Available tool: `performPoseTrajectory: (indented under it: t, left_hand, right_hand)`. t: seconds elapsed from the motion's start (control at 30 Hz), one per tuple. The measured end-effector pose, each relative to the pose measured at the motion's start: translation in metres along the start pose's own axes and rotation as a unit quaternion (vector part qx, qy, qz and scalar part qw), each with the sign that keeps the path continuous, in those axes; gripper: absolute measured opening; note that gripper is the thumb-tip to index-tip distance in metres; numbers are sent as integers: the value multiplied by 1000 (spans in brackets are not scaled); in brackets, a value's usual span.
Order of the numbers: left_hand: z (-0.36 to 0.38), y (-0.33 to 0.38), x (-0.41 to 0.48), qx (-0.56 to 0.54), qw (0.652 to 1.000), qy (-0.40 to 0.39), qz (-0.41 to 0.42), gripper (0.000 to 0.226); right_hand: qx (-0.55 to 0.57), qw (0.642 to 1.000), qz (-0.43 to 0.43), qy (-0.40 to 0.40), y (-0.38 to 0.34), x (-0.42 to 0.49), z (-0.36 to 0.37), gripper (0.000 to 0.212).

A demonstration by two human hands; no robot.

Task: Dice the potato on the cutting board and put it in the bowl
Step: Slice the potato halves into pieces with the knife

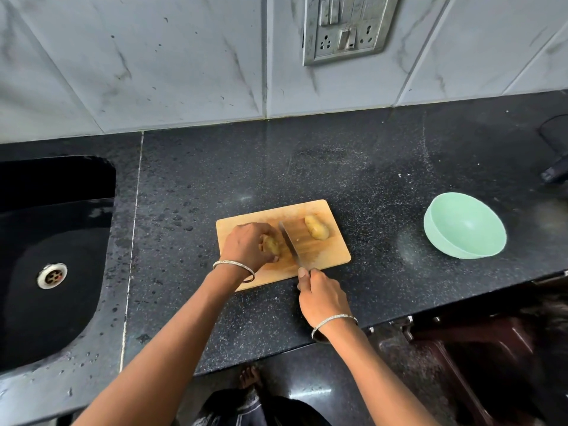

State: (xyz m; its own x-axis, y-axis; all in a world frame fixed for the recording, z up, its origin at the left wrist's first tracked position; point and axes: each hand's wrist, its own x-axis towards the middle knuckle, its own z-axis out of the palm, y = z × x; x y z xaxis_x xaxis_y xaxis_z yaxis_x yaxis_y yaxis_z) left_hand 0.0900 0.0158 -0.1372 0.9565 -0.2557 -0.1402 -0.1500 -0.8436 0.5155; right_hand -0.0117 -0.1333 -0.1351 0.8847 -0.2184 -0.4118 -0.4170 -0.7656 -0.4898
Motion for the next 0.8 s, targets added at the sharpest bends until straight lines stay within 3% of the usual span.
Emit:
performPoseTrajectory:
  t: [0.33,0.8]
  left_hand:
    - [14,-1,-14,-64,995,77,-29,45]
    - [17,-4,-16,-31,997,75,11,38]
  right_hand:
    - [-11,1000,-25,-11,-7,0,1,46]
    - [-54,997,-43,-17,-16,-2,-7,37]
